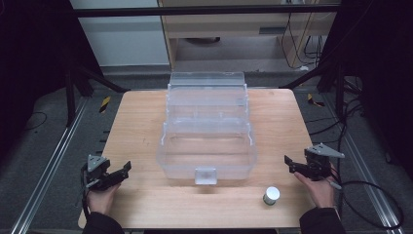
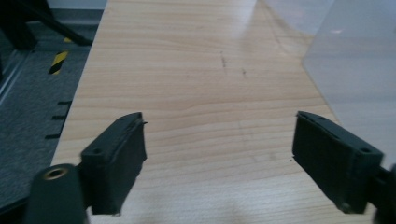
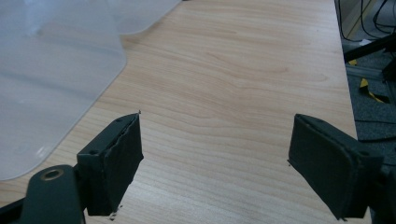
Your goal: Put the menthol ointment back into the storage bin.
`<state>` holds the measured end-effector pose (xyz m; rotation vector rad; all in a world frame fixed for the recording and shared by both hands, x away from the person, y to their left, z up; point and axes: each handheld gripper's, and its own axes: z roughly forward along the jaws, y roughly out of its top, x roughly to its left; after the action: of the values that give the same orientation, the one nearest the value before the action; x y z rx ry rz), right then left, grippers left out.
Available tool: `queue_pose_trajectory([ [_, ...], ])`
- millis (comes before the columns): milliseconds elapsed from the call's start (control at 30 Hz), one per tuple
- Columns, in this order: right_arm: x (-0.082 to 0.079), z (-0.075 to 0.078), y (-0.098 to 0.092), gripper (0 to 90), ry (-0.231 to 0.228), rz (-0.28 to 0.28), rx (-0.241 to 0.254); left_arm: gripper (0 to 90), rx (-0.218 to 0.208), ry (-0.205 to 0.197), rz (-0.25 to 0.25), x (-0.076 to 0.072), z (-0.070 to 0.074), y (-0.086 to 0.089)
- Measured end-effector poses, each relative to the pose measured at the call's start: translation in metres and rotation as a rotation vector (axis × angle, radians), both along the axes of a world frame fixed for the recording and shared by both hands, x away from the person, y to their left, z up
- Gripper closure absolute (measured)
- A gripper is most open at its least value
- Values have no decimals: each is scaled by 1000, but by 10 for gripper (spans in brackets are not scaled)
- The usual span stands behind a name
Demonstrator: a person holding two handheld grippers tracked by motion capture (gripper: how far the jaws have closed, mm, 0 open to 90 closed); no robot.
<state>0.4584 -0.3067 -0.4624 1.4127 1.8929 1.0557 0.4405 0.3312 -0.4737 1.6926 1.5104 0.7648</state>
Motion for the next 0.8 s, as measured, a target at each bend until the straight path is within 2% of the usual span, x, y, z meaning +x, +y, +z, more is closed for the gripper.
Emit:
queue_pose_trajectory([
  [67,-1,4,0,178,-7,13,-4,122,53,3,28,-1,-3,-2],
  [133,-2,8,1,179,-14,23,-4,110,68,15,45,-1,-4,-3],
  [200,-2,10,1,180,-13,28,-6,104,56,31,58,-1,-4,-3],
  [233,-3,14,3,182,1,49,-11,102,43,32,61,-1,-3,-2],
  [333,-6,22,5,190,6,81,-42,93,50,29,64,-2,-1,-2],
  [467,-8,33,7,195,12,114,-44,91,49,36,73,-2,-1,-1],
  [600,-9,38,7,207,31,142,-59,93,51,40,58,-2,-1,-2],
  [667,-10,43,8,213,60,176,-74,95,54,43,40,0,-1,-4],
  [800,-11,47,9,213,79,211,-75,98,62,47,25,0,-1,-6],
])
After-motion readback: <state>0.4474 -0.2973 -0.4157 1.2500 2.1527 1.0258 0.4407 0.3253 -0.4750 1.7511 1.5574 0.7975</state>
